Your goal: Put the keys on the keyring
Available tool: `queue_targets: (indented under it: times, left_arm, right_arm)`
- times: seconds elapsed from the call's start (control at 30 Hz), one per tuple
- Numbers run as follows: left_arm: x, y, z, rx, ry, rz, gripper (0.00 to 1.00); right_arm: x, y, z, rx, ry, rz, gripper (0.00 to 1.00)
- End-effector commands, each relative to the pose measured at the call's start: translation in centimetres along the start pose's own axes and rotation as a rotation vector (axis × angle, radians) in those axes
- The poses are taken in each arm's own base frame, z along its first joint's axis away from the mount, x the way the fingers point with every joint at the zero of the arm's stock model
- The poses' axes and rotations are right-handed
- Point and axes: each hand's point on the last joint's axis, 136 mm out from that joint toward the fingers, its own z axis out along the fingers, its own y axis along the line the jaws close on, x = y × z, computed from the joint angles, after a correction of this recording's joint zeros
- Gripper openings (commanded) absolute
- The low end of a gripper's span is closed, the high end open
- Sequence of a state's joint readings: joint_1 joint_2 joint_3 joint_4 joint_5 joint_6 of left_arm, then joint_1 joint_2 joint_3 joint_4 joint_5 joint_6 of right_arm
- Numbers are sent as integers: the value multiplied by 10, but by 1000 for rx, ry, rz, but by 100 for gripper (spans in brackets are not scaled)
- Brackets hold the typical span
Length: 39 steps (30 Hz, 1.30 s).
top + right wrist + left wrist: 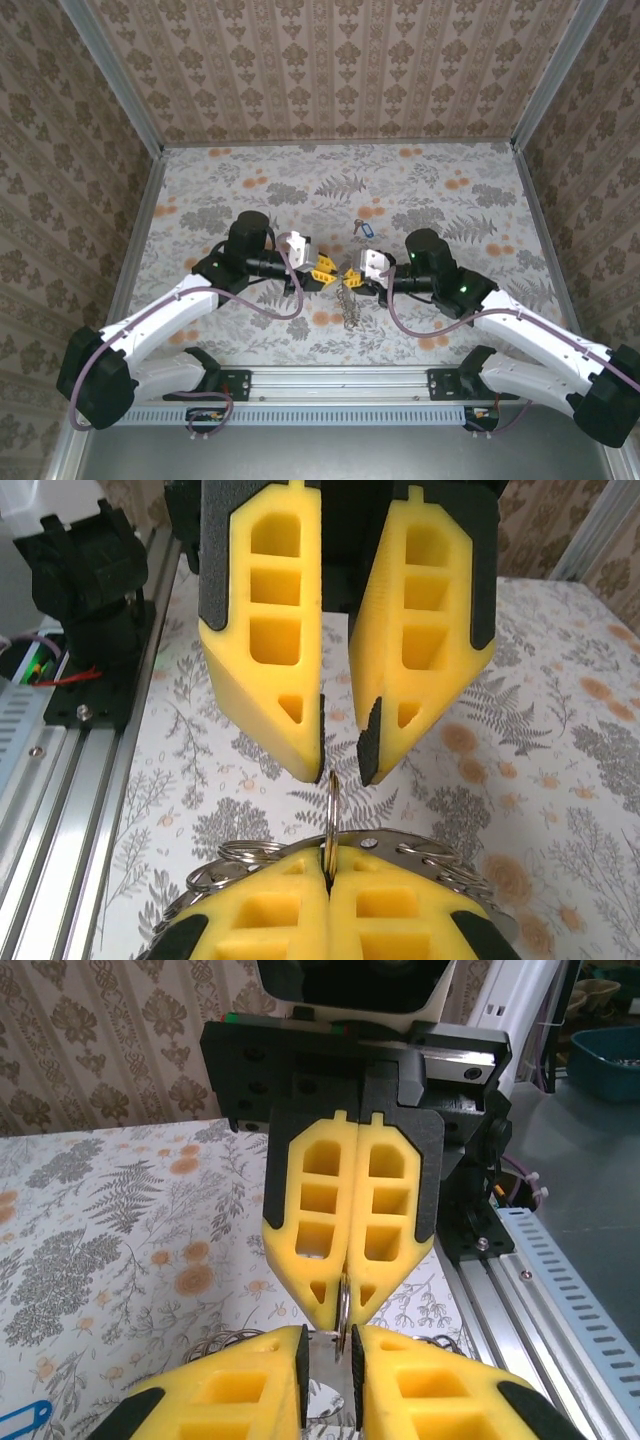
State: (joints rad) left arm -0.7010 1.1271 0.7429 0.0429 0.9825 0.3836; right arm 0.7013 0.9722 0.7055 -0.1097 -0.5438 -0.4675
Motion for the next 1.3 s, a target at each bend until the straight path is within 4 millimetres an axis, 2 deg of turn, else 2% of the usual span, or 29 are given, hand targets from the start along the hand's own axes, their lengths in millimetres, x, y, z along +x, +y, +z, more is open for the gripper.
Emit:
queue_targets:
  times: [0.0,0.17,0.27,0.37,0.47,0.77,0.83,0.9,1.27]
  left_arm:
    - [-7,1,1,13,15,26,21]
    - [4,-1,6,43,60,15,22]
    - [3,-1,7,49,62,18,21]
    - [0,-1,8,49,59,31,14]
    - [-5,-2,7,50,47,47,0]
    - [-15,-1,5,7,-5,71,0]
    - [-15,-2,4,7,-11,85,0]
    - [-16,-3,4,0,-21,104,0]
    - [-12,-8,0,-52,-32,256,0]
  right_arm:
    - [-5,-3,-5,-4,55,-62,0]
    - [-11,-4,-5,-6,40,-65,0]
    - [-12,-3,-4,-19,44,-56,0]
    - [-12,-3,-4,-23,49,-51,0]
    - [-12,-3,-4,-20,48,-50,0]
    - [-20,0,-5,-16,-23,-48,0]
    - [-20,-1,-4,-6,-39,-43,20]
    - [-19,-1,-5,5,-50,-46,26]
    - [-25,0,-13,22,-77,-48,27]
